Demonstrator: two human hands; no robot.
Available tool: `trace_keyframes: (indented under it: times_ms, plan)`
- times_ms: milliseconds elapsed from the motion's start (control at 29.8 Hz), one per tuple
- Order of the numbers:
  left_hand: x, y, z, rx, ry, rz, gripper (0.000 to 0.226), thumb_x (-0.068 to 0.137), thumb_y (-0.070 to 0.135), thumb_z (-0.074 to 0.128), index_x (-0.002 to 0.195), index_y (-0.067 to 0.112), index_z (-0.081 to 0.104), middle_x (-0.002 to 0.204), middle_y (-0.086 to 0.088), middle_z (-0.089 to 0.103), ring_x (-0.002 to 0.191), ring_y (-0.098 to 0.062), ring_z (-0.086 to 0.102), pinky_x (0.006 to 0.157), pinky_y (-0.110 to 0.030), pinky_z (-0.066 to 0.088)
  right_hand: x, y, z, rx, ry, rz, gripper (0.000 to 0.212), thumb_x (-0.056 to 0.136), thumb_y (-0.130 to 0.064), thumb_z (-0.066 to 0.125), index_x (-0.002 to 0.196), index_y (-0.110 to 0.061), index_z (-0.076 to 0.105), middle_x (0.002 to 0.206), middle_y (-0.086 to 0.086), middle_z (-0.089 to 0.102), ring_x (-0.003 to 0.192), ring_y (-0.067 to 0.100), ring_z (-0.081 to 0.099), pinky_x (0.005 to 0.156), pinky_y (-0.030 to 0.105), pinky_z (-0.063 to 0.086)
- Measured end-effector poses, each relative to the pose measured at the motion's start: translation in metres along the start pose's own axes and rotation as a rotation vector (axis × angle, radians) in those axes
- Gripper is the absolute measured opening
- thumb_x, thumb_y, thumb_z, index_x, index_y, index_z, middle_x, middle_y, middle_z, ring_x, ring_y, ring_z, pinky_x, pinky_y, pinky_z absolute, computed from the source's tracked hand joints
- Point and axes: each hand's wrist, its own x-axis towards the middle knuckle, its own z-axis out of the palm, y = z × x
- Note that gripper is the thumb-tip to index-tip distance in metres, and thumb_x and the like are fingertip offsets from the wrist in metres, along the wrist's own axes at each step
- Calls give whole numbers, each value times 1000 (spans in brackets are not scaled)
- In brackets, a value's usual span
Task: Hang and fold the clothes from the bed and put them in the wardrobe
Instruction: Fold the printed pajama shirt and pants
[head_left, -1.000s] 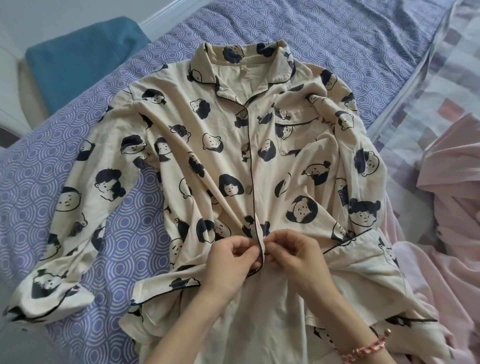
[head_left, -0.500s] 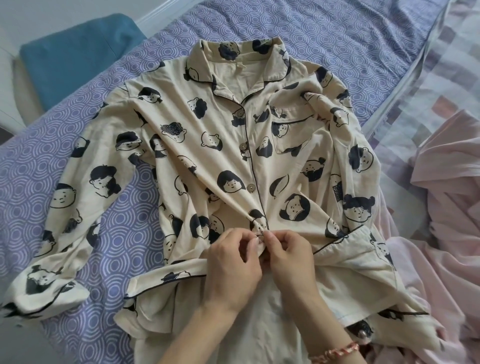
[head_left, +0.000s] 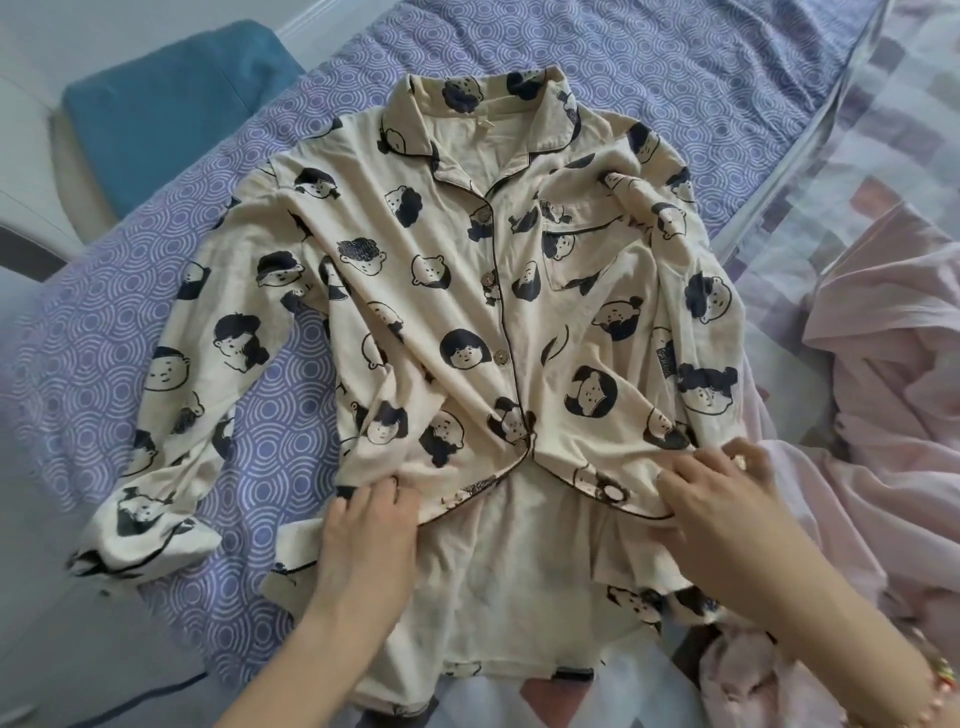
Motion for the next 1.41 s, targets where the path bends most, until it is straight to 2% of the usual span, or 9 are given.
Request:
trace_keyframes:
  times_ms: [134,269,369,436,604,806,1074,1209,1410]
  plan:
    - [-29,19,-25,12,-46,70,49,20,-1,87,57,10,58,48,-4,49,35,-19,51,31,-25,36,-25,-18,-21,-13,-160,-85,21,92,-33,49,90,-22,31,74,-5,46,79,23,56,74,32,30]
    - [-67,64,-11,-115,-265,116,55,12,18,88,58,15,58,53,-1,53,33,-14,51,28,-16,30,-56,-70,-7,268,-325,-38,25,93,-35,43,95,-18,25,74,0,39,77,30,42,52,31,27]
    - [-71,82,-15,-76,-544,-19,48,65,25,78,105,6,59,104,-15,63,89,-27,67,68,-31,53,-67,-96,9,225,-266,-55,34,80,-43,65,92,-21,43,81,9,48,82,33,61,47,27,25]
    - [-68,85,-9,-117,-591,-90,31,93,19,46,123,11,47,127,-10,53,118,-27,53,92,-36,44,-71,-96,16,333,-376,36,23,91,-40,51,101,-19,52,99,7,55,101,27,59,64,30,33]
    - [-40,86,6,-474,-15,-124,13,84,26,63,93,18,58,92,1,60,82,-20,63,62,-31,49,-43,-77,28,832,83,258,14,94,-20,49,99,-19,62,82,-7,60,80,15,57,72,31,46]
    - [-13,96,29,-605,-27,-309,25,89,10,55,113,4,50,116,-12,54,109,-28,51,87,-33,42,-1,-81,51,774,-21,203,10,91,-23,55,94,-16,60,93,-2,56,88,17,54,77,31,45]
    - [-19,77,34,-972,-117,-573,27,84,21,66,62,20,49,59,8,51,61,-15,47,58,-24,33,-1,-90,62,814,20,212,4,90,-21,55,92,-17,54,91,-5,50,81,13,48,72,27,41]
    - [-15,71,37,-1301,-199,-699,25,83,20,68,63,9,59,57,3,55,58,-10,49,60,-24,39,0,-86,62,896,17,223,13,87,-21,61,77,-20,52,78,-7,54,74,10,51,64,18,40]
    - [-23,80,47,-1237,-70,-632,21,84,15,67,65,18,60,60,7,60,54,0,50,60,-21,41,-8,-79,60,1371,7,368,9,80,-9,70,73,-14,67,62,0,67,59,6,60,61,20,49]
